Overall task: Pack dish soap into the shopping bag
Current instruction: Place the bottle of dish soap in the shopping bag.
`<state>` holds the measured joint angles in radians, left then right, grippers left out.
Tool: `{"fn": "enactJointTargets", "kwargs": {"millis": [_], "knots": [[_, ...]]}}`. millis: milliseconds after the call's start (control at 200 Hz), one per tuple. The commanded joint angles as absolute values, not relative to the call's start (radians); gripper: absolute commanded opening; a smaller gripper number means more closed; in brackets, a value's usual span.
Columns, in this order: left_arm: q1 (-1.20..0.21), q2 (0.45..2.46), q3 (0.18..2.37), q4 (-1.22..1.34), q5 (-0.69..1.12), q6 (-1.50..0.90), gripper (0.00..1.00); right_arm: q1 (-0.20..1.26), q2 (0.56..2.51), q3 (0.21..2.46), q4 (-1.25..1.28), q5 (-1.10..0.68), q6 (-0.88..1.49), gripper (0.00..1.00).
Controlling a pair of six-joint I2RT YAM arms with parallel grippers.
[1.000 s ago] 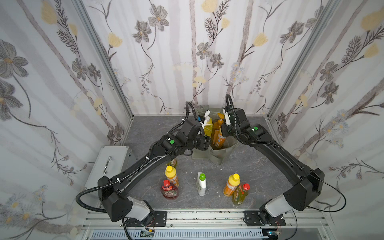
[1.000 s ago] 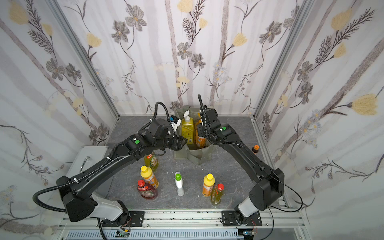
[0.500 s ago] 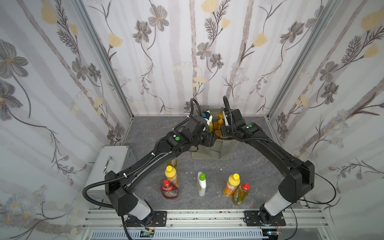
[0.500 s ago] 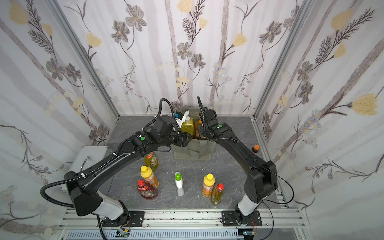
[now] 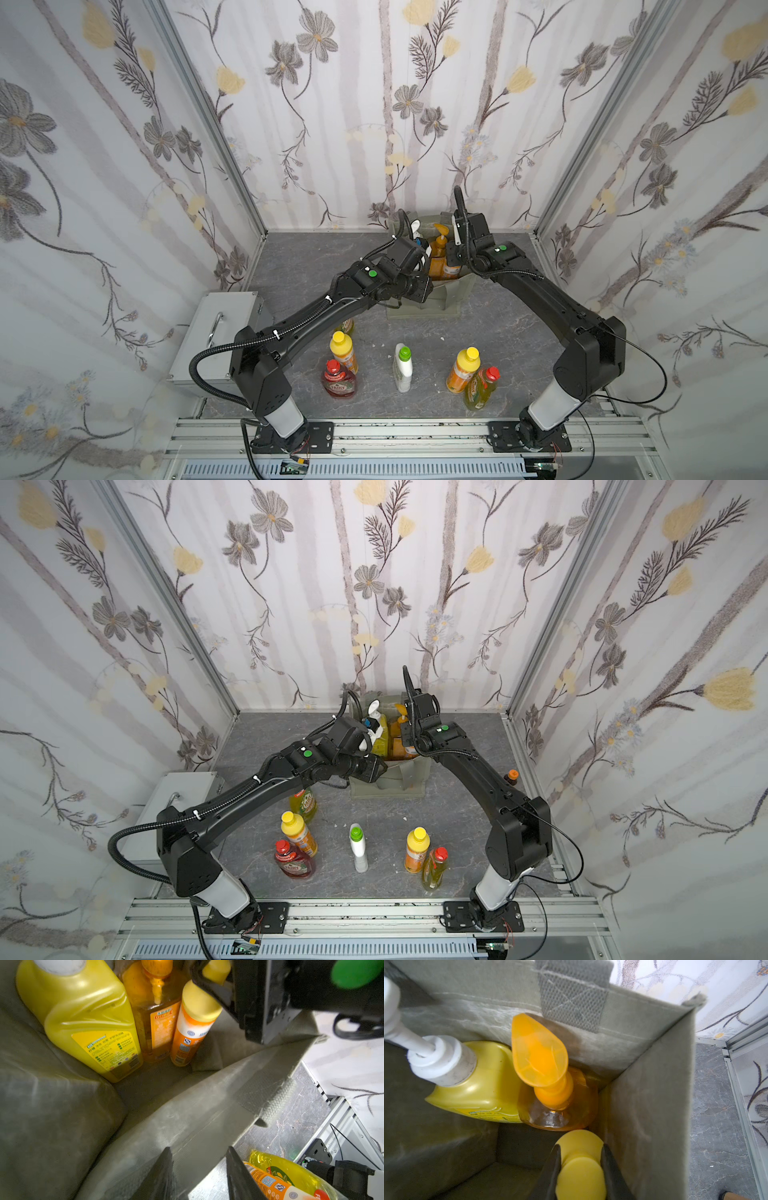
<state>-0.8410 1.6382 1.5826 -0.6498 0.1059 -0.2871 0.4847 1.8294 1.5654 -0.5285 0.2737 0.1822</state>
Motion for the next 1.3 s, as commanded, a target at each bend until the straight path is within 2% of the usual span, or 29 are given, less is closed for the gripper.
{"fn": "enactJointTargets", "kwargs": {"millis": [0, 145, 290, 470, 610, 764, 959, 1124, 1294], "knots": [[-0.843, 1.625, 1.571, -0.673, 0.120, -0.285, 0.42, 0.484, 1.847, 1.573, -0.387, 0.306, 0.183, 0.04], [-0.843, 1.622, 1.575, -0.673, 0.121, -0.284, 0.42, 0.486, 1.877, 1.559, -0.392, 0.284, 0.182, 0.07], [-0.843, 1.623, 1.599, -0.676, 0.128, -0.281, 0.42, 0.487, 1.875, 1.544, -0.398, 0.277, 0.181, 0.16], [-0.843, 1.619, 1.621, -0.681, 0.125, -0.279, 0.43, 0.489, 1.832, 1.548, -0.420, 0.260, 0.179, 0.32], [-0.843, 1.608, 1.633, -0.686, 0.113, -0.278, 0.45, 0.489, 1.752, 1.556, -0.437, 0.192, 0.188, 0.51], [-0.844, 1.619, 1.651, -0.704, 0.101, -0.267, 0.45, 0.488, 1.642, 1.561, -0.461, 0.118, 0.202, 0.63], [-0.843, 1.616, 1.640, -0.699, 0.104, -0.268, 0.45, 0.488, 1.491, 1.558, -0.610, -0.013, 0.211, 0.65], [-0.844, 1.613, 1.641, -0.701, 0.096, -0.259, 0.45, 0.502, 1.349, 1.471, -0.797, -0.089, 0.231, 0.68], [-0.843, 1.617, 1.643, -0.713, 0.065, -0.247, 0.46, 0.636, 1.226, 1.376, -0.923, -0.052, 0.279, 0.70]]}}
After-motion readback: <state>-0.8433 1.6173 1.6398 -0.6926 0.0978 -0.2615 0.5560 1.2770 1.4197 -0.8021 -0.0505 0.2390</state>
